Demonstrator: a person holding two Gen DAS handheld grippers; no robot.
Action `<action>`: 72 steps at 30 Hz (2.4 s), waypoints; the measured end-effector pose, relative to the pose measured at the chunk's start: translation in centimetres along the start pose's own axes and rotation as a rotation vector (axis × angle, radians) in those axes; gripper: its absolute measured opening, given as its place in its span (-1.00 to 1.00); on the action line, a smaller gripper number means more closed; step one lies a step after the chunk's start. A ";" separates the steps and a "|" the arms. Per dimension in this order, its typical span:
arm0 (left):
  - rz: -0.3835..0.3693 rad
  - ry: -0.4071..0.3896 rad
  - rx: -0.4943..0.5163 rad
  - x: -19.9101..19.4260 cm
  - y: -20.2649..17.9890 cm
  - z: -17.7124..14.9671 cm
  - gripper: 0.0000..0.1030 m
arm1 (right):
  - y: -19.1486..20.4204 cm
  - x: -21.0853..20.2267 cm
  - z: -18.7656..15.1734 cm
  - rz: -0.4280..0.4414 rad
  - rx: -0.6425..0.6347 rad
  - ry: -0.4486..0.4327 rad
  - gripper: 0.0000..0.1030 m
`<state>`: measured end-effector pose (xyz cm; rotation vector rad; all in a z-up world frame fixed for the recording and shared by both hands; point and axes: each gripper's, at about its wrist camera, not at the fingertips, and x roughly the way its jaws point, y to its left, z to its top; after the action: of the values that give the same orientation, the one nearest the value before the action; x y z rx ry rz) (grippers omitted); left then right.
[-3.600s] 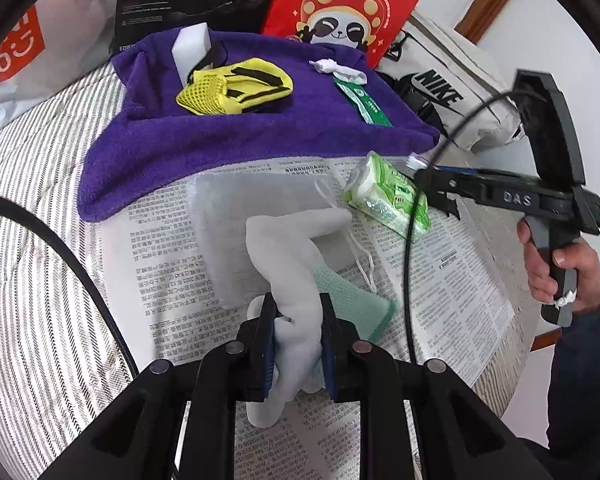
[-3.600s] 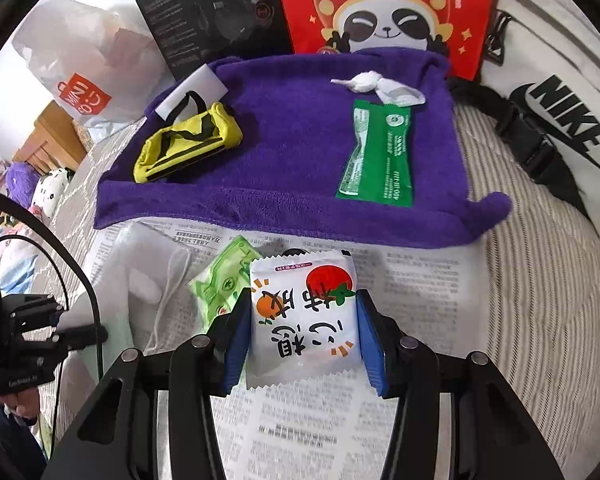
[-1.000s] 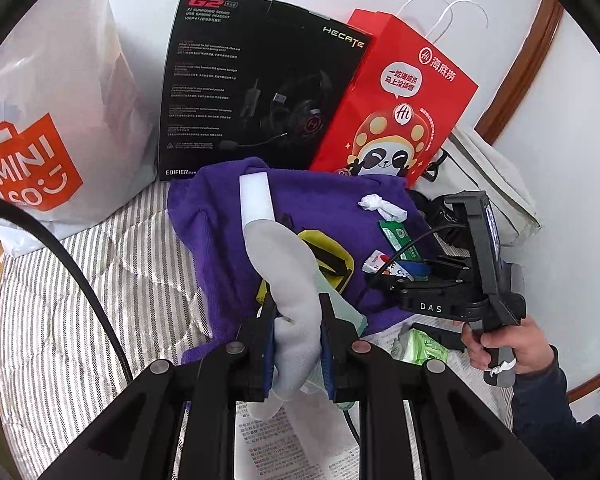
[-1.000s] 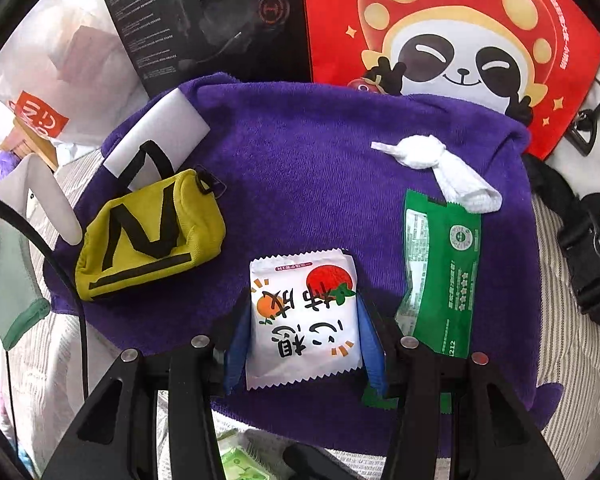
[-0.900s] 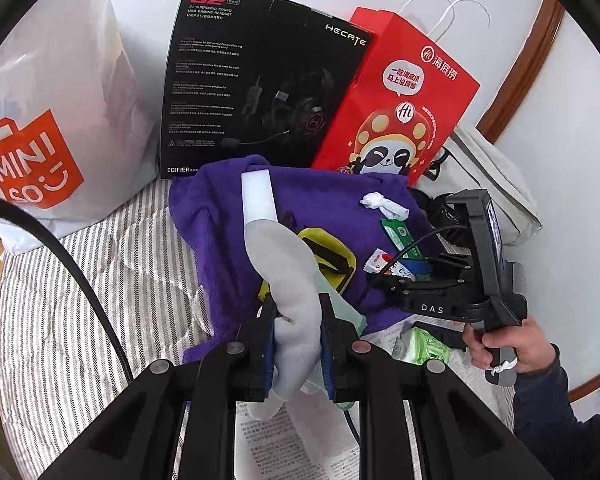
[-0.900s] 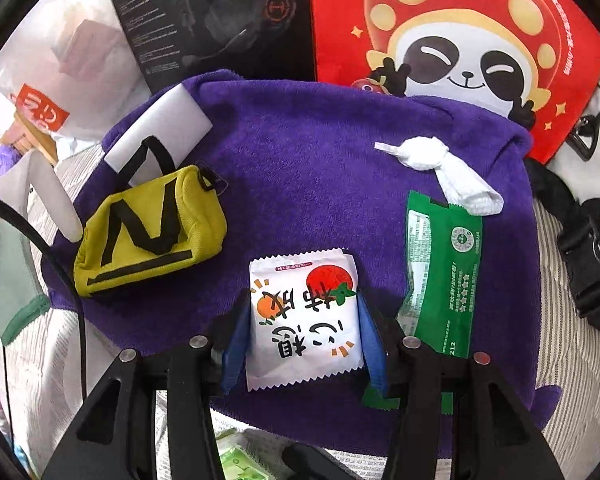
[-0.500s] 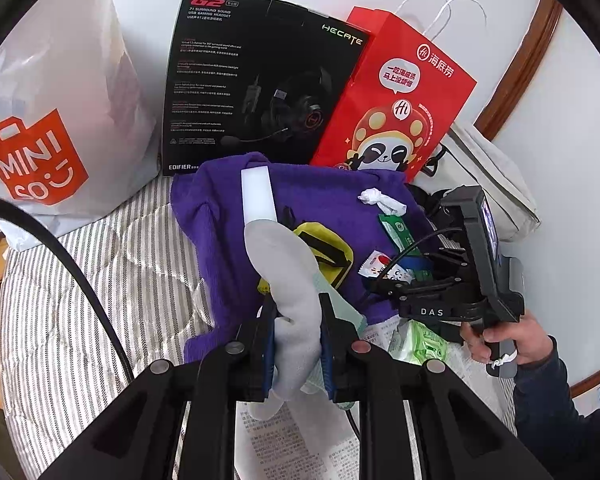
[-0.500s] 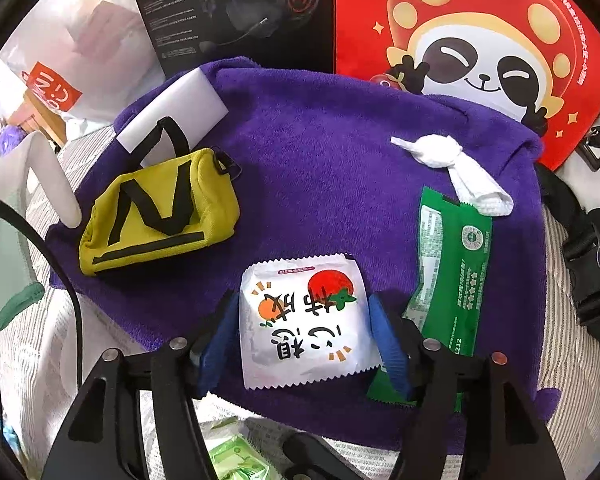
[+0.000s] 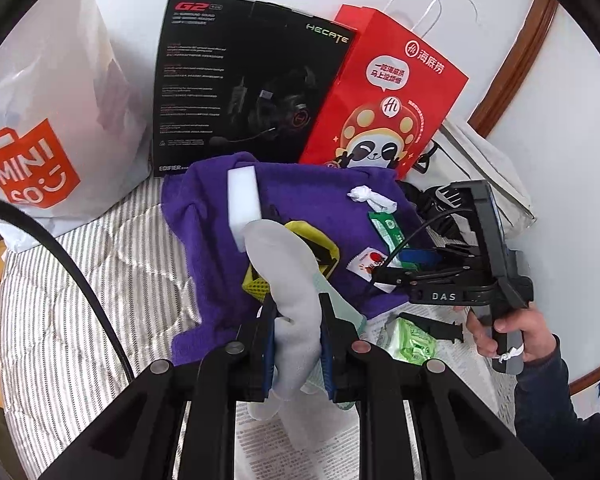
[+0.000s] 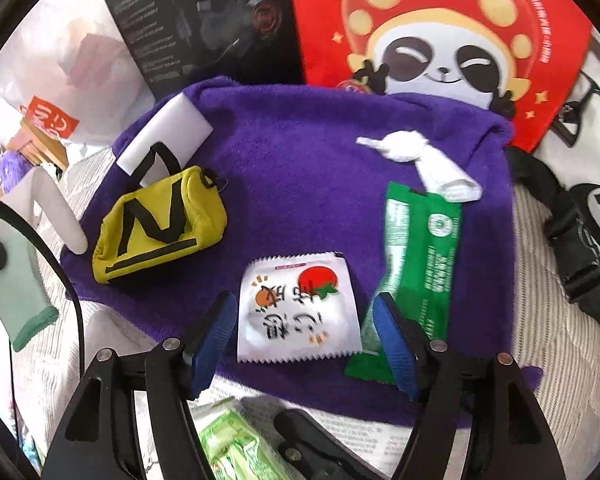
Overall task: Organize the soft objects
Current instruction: 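Lower the white glove onto the towel and open the left gripper, then grasp the black watch strap on the newspaper with the right gripper and lift it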
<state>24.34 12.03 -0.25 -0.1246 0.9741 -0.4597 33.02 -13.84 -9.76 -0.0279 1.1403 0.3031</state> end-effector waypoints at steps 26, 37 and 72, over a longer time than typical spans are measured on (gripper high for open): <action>-0.003 0.051 0.091 10.2 -4.8 10.1 -0.65 | -4.6 -6.8 -4.3 -0.035 0.057 -0.082 0.36; 0.092 0.156 0.121 17.4 -4.4 10.8 -0.62 | -5.1 -6.7 -6.2 0.002 0.068 -0.082 0.36; 0.219 0.128 0.155 7.6 -8.3 6.7 0.33 | -3.7 -5.9 -12.1 -0.050 -0.082 -0.041 0.37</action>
<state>30.78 0.66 0.17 0.1517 1.0602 -0.3423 20.89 -20.82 -10.04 -0.1216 1.0844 0.3049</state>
